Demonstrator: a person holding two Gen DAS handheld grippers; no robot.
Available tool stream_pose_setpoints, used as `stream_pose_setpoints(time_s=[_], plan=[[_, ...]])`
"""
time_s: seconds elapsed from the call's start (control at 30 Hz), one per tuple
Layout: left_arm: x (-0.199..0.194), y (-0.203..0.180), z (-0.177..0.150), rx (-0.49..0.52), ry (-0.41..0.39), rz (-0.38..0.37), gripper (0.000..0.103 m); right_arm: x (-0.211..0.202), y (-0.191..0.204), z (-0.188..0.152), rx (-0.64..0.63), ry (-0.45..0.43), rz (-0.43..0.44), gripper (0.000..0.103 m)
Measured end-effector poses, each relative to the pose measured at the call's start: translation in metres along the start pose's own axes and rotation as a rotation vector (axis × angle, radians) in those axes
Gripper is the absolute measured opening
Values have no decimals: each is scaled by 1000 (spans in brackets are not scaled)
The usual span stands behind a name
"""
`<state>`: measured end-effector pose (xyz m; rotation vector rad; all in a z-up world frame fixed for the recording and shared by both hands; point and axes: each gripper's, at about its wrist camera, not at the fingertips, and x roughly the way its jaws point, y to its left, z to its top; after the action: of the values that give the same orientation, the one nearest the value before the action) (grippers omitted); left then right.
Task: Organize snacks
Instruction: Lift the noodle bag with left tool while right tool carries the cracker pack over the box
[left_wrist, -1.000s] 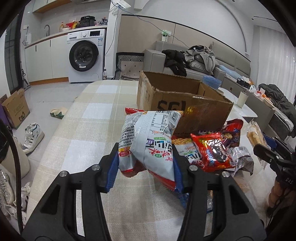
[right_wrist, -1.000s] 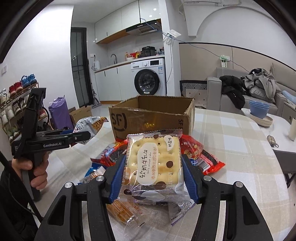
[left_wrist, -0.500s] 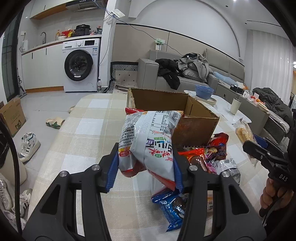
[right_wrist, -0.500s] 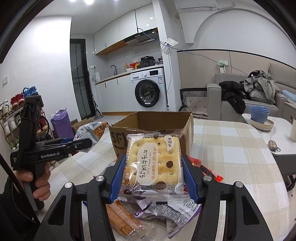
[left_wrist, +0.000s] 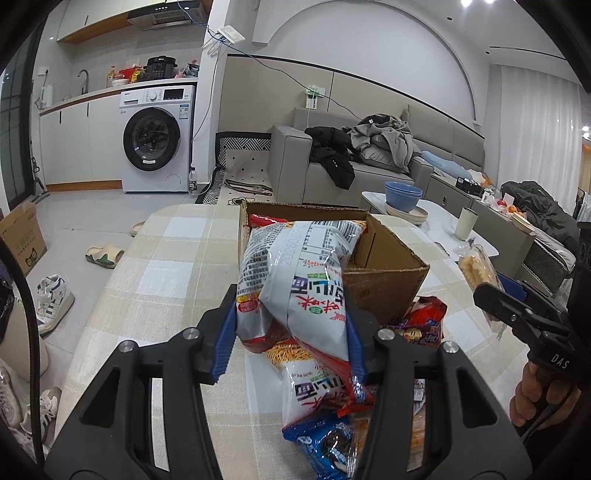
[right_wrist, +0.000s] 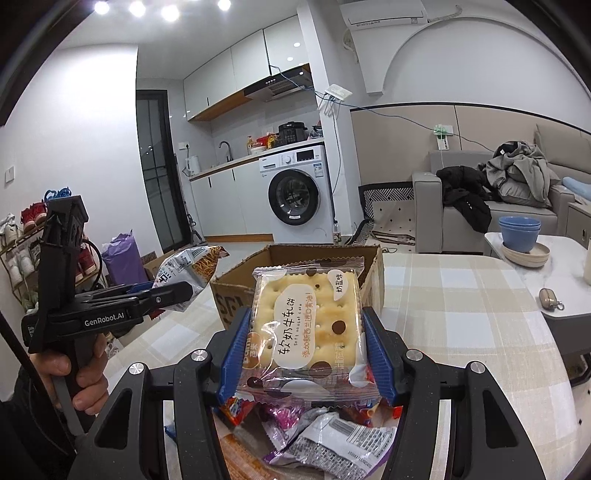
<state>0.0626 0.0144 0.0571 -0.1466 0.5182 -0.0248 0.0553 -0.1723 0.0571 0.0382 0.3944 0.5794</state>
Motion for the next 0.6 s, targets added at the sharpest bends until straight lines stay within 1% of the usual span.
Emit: stream_pose_setpoints(time_s=[0.3,0.6], plan=[[11,-7,15,22,-7,14,47,11,-1,15,0,-13,2,59],[30,-15,29,36,1,17,47,28,-1,23,-3,-5,6,59]])
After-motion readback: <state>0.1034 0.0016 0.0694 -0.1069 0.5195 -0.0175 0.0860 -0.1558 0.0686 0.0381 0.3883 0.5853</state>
